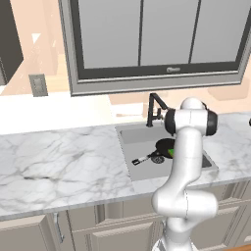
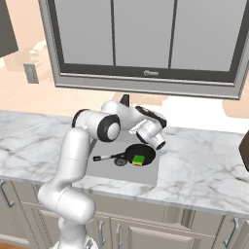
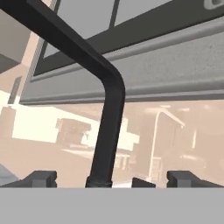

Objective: Pick the pan and sponge and place them into the sink. Then turn on the water.

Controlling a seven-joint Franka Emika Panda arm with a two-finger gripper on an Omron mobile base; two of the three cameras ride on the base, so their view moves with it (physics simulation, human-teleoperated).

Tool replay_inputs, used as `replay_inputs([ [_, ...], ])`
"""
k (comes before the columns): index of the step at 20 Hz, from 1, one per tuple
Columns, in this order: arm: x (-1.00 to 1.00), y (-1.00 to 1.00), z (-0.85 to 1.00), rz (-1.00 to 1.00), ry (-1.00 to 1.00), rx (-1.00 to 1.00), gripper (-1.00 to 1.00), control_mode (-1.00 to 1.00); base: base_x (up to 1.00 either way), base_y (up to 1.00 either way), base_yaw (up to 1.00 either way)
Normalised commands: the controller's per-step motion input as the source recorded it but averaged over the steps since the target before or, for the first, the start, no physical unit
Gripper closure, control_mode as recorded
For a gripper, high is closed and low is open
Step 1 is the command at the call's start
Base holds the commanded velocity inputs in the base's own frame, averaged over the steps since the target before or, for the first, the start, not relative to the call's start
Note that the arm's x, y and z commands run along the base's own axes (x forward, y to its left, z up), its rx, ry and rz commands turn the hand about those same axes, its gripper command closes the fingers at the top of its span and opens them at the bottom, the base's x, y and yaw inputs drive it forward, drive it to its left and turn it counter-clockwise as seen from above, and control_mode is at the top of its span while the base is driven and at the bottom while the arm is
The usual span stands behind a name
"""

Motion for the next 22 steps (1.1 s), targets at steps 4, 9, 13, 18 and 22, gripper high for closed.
replay_inputs([
  [4, 0.26, 0.0, 0.0, 0.0, 0.0, 0.13, -1.0, -1.0, 0.0, 0.0, 0.0],
  [9, 0.26, 0.0, -0.16, 0.01, 0.0, 0.1, -1.0, -1.0, 0.0, 0.0, 0.0],
  [13, 0.26, 0.0, -0.23, 0.01, 0.0, 0.07, -1.0, -1.0, 0.0, 0.0, 0.0],
  [18, 0.24, 0.0, -0.18, 0.01, 0.0, 0.06, -1.0, -1.0, 0.0, 0.0, 0.0],
  [22, 0.25, 0.0, -0.02, 0.0, 0.0, 0.06, -1.0, -1.0, 0.0, 0.0, 0.0],
])
